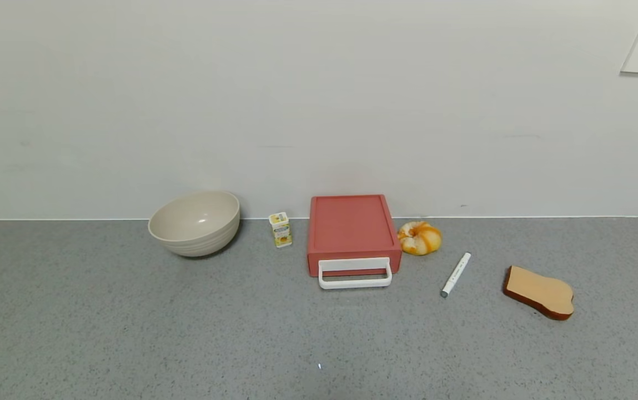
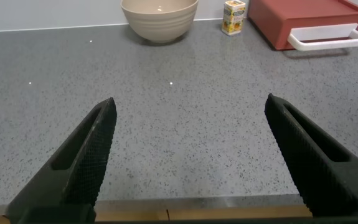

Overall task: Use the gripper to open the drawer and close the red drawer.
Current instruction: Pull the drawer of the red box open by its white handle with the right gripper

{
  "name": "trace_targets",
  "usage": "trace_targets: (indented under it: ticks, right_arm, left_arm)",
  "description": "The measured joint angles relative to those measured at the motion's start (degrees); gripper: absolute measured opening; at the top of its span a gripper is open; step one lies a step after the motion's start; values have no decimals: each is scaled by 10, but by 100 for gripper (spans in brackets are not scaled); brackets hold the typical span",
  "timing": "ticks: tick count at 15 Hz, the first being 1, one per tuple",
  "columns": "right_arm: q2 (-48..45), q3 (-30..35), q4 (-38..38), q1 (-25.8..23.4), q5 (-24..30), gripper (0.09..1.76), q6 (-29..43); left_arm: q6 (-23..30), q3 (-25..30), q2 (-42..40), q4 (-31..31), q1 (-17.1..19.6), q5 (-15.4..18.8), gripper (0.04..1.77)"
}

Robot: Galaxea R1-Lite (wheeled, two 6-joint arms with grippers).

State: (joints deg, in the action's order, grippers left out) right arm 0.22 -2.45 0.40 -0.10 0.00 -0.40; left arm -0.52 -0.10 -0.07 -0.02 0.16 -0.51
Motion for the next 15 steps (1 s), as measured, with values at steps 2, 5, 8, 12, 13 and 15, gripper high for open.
trace_targets:
  ticks: [2, 5, 8, 12, 13, 15]
  right_arm:
    - [14, -48, 27, 0, -4, 171, 2]
    - [71, -131, 76, 4, -7, 171, 2]
    - [155, -199, 90, 25, -4, 171, 0]
    - [265, -281, 103, 46, 4, 171, -7]
    - [293, -300, 106, 49, 12, 171, -8]
    - [352, -346, 129, 54, 31, 171, -9]
  left_arm:
    - [0, 0, 0, 0, 0, 0, 172]
    - [0, 0, 0, 0, 0, 0, 172]
    - [0, 0, 0, 0, 0, 0, 172]
    - [0, 0, 0, 0, 0, 0, 172]
    - [0, 0, 0, 0, 0, 0, 172]
    - [0, 0, 0, 0, 0, 0, 172]
